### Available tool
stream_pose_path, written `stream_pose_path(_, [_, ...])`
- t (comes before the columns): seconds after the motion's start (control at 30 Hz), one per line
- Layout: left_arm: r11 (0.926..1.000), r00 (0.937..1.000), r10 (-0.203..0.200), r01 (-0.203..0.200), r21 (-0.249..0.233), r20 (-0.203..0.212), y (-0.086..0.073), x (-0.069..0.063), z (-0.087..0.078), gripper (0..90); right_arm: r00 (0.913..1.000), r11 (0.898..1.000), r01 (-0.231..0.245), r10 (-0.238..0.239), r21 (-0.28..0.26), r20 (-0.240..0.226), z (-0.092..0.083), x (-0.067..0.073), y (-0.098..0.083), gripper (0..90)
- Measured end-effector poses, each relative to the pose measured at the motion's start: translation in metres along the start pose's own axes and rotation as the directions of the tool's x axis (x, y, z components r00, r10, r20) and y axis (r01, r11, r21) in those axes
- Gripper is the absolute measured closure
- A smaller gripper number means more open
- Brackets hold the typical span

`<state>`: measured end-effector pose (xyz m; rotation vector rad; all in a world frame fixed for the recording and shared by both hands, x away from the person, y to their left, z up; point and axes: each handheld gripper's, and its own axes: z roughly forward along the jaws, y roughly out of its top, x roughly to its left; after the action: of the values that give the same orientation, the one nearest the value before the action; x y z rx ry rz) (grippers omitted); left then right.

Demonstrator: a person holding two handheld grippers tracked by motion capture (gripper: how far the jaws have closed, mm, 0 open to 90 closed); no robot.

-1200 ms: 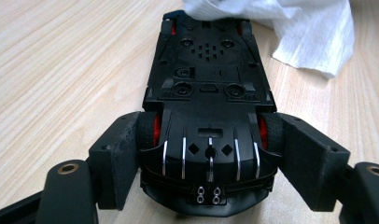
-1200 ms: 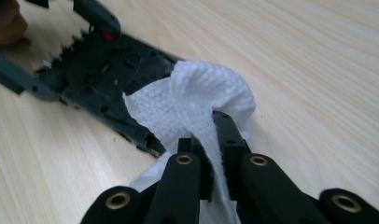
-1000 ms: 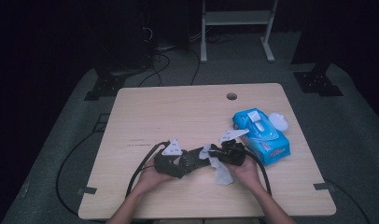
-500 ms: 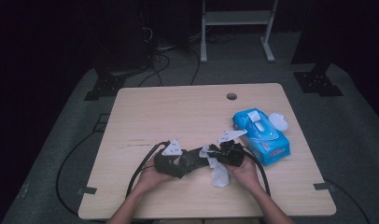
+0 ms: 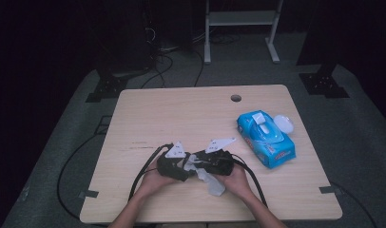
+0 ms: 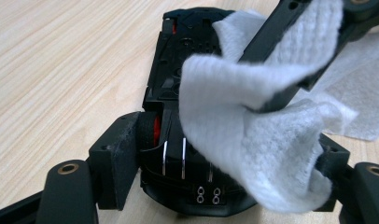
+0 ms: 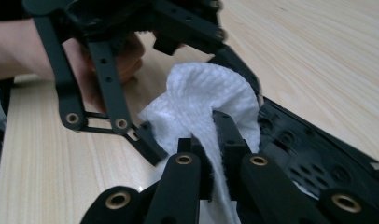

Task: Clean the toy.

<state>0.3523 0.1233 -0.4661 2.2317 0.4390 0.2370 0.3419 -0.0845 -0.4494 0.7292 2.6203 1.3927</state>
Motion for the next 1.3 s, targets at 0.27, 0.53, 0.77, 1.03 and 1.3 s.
stream_pose_path(0.27, [1.0,1.0,0.001,-0.001,-0.01,-0.001,0.002,0.0,0.0,26.2,0.9987,0.999,-0.039,0.039,0.001,0.035,-0.007,-0.015,-0.002,87.5])
stream_pose_path(0.53, [1.0,1.0,-0.007,0.007,-0.005,0.002,0.001,0.0,0.0,26.2,0.9997,1.0,0.023,-0.023,0.015,-0.002,0.014,0.002,0.016,87.5])
stream_pose_path(0.77, [1.0,1.0,0.003,-0.003,-0.009,-0.003,0.002,0.0,0.0,26.2,0.9986,1.0,-0.016,0.016,0.008,0.05,0.011,-0.013,0.017,87.6])
stream_pose_path(1.03, [1.0,1.0,0.005,-0.005,-0.005,-0.005,0.001,0.0,-0.001,26.2,0.9956,1.0,-0.011,0.008,0.028,0.093,0.007,-0.018,0.015,87.6])
stream_pose_path(1.3, [1.0,1.0,-0.003,0.003,-0.002,0.0,0.001,0.0,-0.001,26.3,0.9991,1.0,0.014,-0.014,0.012,0.039,0.009,-0.005,0.013,87.5])
